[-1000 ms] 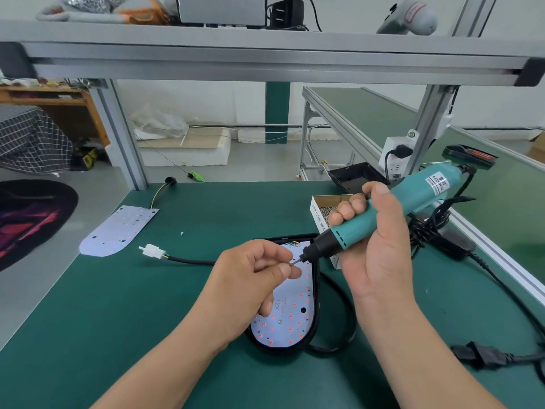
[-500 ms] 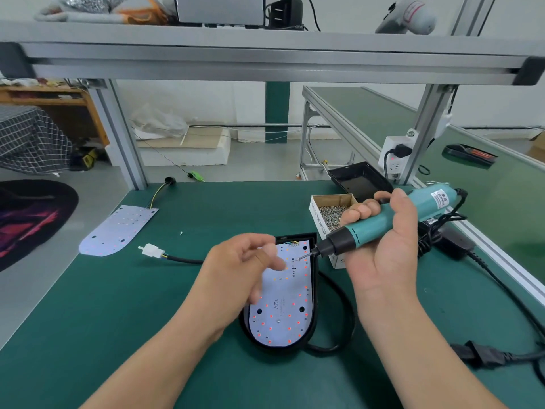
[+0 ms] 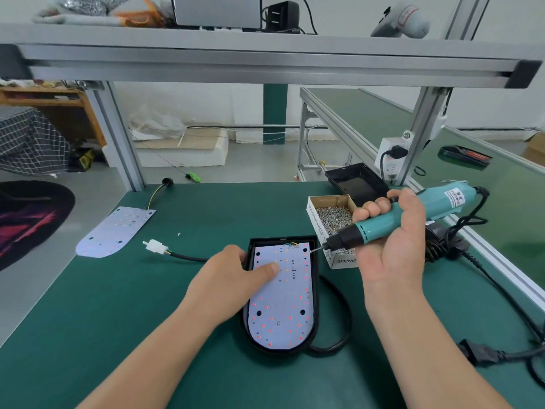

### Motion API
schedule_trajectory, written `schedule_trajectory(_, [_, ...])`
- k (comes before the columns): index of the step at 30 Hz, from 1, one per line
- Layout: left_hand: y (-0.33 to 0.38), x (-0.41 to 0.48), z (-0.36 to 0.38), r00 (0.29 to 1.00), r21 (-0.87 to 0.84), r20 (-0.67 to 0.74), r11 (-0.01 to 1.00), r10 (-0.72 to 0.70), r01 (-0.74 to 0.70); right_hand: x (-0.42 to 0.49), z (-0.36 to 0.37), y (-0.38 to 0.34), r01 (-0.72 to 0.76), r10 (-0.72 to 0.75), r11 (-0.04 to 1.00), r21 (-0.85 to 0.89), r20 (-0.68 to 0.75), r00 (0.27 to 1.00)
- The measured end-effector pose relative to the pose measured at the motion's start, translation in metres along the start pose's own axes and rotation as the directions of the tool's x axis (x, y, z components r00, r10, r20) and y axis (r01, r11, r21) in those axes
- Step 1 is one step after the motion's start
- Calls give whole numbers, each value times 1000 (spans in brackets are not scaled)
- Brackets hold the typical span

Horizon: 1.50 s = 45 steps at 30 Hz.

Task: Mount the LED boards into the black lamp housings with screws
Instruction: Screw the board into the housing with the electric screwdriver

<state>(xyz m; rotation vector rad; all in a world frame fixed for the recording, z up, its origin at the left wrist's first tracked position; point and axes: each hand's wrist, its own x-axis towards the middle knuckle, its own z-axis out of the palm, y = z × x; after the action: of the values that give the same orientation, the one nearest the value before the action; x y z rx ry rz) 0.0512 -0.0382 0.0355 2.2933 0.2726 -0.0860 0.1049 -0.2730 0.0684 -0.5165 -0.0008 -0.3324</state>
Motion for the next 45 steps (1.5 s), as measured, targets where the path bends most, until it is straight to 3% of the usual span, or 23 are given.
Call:
schedule_trajectory(4, [-4,1,-3,975,-351,219,936,43,38,1,-2,0,16,-16,1000,-24,3,1000])
schedule_trajectory(6, [-5,-1,-5,959,-403,277,913,54,65,0,-2,1,33,-31,997,-72,22,999])
schedule_trajectory(19, [-1,-4,-3,957,-401,286,912,37,85,-8,4,12,114,-66,956,-270,180,981])
schedule_trajectory(30, [2,-5,-4,956,-408,290,909,39,86,-11,5,16,141,-57,939,-315,260,964])
schedule_trajectory(34, [2,-6,-2,963,-380,269,922,32,76,-18,8,22,243,-53,881,-407,425,904])
schedule_trajectory(38, [3,-5,-1,967,-365,254,929,36,61,-27,9,30,410,-16,747,-524,602,798])
schedule_trajectory(45, [2,-1,4,977,-390,211,916,-10,93,-23,12,37,395,15,720,-571,582,813])
